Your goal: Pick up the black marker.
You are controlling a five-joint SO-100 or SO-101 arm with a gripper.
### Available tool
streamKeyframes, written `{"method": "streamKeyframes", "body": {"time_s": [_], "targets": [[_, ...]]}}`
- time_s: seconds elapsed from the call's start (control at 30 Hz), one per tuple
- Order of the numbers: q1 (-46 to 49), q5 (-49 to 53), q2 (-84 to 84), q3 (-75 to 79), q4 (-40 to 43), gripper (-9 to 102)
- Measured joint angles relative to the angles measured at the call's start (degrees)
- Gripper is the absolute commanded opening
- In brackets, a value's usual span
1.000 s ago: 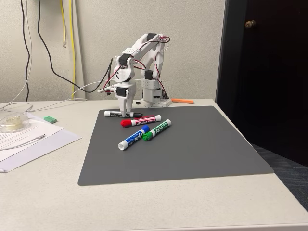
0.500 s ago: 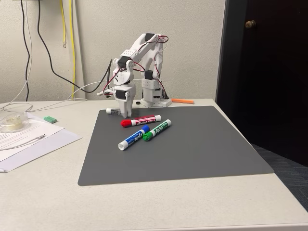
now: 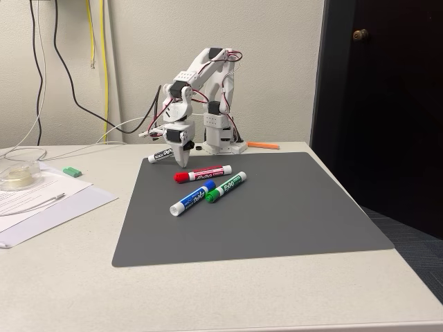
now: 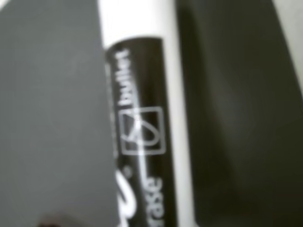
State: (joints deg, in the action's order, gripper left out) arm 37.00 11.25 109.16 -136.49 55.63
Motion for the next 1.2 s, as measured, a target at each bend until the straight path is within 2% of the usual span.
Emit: {"method": "streamKeyframes", "body": {"time_s": [0.23, 0.5, 0.87, 1.07, 1.2], "targets": [[-1.1, 0.2, 2.3, -1.1, -1.0, 15], [-1.3, -0.1, 2.4, -1.1, -0.5, 18], [-1.3, -0.1, 5.0, -2.0, -0.8, 12], [-1.2, -0.1, 7.0, -1.8, -1.1, 3], [-1.9, -0.1, 7.2, -1.8, -1.7, 3]]}}
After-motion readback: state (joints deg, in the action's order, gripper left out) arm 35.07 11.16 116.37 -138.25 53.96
